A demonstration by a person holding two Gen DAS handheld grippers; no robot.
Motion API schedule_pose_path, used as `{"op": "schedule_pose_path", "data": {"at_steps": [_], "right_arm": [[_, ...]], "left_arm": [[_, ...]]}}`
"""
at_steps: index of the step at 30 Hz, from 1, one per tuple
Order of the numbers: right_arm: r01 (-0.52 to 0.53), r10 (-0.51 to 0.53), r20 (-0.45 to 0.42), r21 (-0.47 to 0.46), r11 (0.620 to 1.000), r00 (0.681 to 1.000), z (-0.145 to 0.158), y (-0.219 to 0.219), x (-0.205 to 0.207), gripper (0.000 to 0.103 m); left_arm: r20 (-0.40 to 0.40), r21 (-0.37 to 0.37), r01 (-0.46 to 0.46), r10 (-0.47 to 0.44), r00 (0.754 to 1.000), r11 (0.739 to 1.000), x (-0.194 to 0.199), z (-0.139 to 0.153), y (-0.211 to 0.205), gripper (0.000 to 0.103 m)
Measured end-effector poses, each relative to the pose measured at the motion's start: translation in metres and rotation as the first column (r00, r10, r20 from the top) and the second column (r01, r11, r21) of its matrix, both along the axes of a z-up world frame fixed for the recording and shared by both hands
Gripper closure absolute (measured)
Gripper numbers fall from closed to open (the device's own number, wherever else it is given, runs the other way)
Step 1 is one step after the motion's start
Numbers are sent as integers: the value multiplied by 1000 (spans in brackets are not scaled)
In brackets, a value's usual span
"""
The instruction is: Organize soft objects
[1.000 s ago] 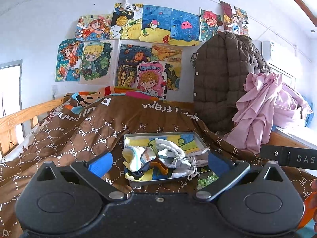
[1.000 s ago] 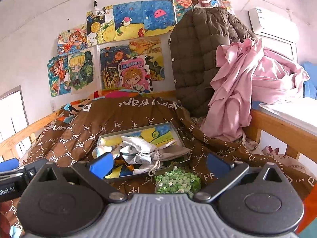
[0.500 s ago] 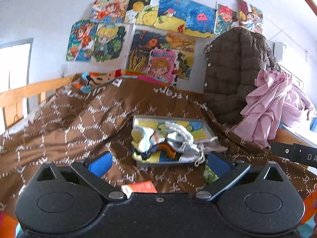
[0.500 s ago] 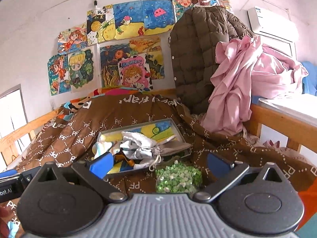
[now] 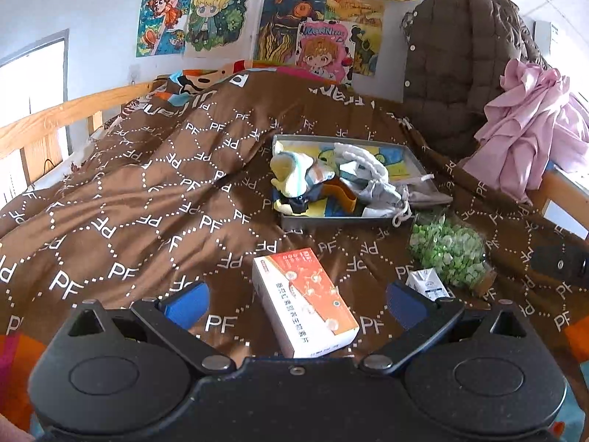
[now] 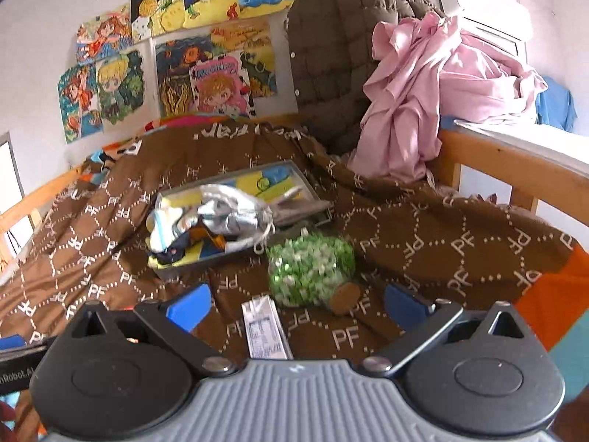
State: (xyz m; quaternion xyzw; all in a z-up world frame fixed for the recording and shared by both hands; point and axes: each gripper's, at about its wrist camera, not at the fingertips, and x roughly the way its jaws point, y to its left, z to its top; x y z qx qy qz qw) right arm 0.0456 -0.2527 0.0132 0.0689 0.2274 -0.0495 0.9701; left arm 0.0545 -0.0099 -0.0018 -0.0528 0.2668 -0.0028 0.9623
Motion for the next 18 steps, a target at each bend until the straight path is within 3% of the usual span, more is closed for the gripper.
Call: {"op": "schedule_pose_path", "data": {"at_steps": [5,13,18], "right_arm": [[-1,0,-20,-25,1000,1000,-6,6,-6,0],[-46,39,-194,-32,998,980,-26,13,12,0],[-60,51,-215,-33,998,975,-30,16,13,0]], "left_arm": [[-29,10,0,1,1000,1000,-2,-3,-1,1],[-130,36,6,-1,992,999,8,-19,-5,1],[-175,28,-10,14,984,1000,10,-25,-2,1]]}}
